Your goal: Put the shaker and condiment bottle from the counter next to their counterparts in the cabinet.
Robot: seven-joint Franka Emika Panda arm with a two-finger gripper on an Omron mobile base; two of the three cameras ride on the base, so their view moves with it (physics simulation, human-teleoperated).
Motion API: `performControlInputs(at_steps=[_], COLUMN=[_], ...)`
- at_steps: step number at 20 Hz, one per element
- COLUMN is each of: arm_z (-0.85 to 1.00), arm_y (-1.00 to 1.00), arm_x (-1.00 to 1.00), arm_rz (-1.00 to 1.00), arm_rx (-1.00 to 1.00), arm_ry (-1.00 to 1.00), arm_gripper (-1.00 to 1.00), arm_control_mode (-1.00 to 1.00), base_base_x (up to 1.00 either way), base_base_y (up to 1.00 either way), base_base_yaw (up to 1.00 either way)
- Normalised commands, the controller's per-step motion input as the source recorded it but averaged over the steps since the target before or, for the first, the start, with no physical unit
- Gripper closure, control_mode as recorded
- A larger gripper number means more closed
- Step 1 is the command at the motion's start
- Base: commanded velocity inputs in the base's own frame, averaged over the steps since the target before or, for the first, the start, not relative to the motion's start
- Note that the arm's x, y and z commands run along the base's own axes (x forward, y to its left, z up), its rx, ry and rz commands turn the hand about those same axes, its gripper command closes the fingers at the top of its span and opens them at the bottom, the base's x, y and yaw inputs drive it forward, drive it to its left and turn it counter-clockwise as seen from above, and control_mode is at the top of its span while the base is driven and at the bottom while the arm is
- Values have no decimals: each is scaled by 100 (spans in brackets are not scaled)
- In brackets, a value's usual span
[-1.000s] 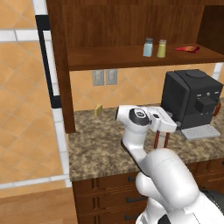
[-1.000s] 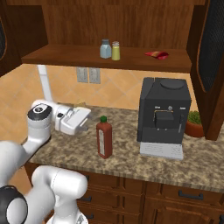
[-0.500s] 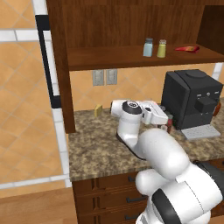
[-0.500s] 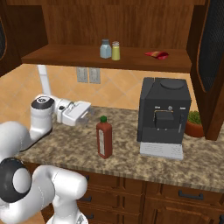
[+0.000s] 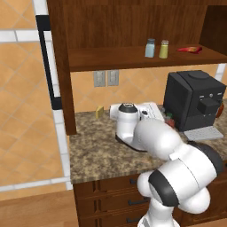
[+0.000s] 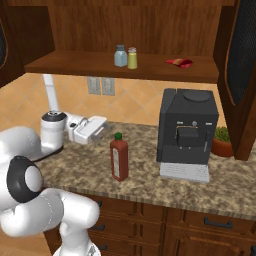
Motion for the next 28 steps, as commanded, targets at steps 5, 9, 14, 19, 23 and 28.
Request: performControlInputs(at_steps=[5, 9, 14, 19, 23, 28], arm_z=[-13, -2, 0, -10, -17, -15], arm_y=[-7, -26, -28, -7, 0, 0], arm_x=[8, 34, 22, 0, 4, 12], arm_rz=[-9, -9, -9, -5, -2, -2], arm_rx=[-1, 17, 17, 7, 0, 0], arm_ry=[-5, 0, 0, 0, 0, 0], arm_gripper=[-100, -100, -100, -100, -100, -100], arm_control_mode=[-100, -100, -100, -100, -100, -100], base_base_x=[0, 0, 0, 0, 0, 0], base_base_y=[0, 0, 0, 0, 0, 0], base_base_yaw=[0, 0, 0, 0, 0, 0])
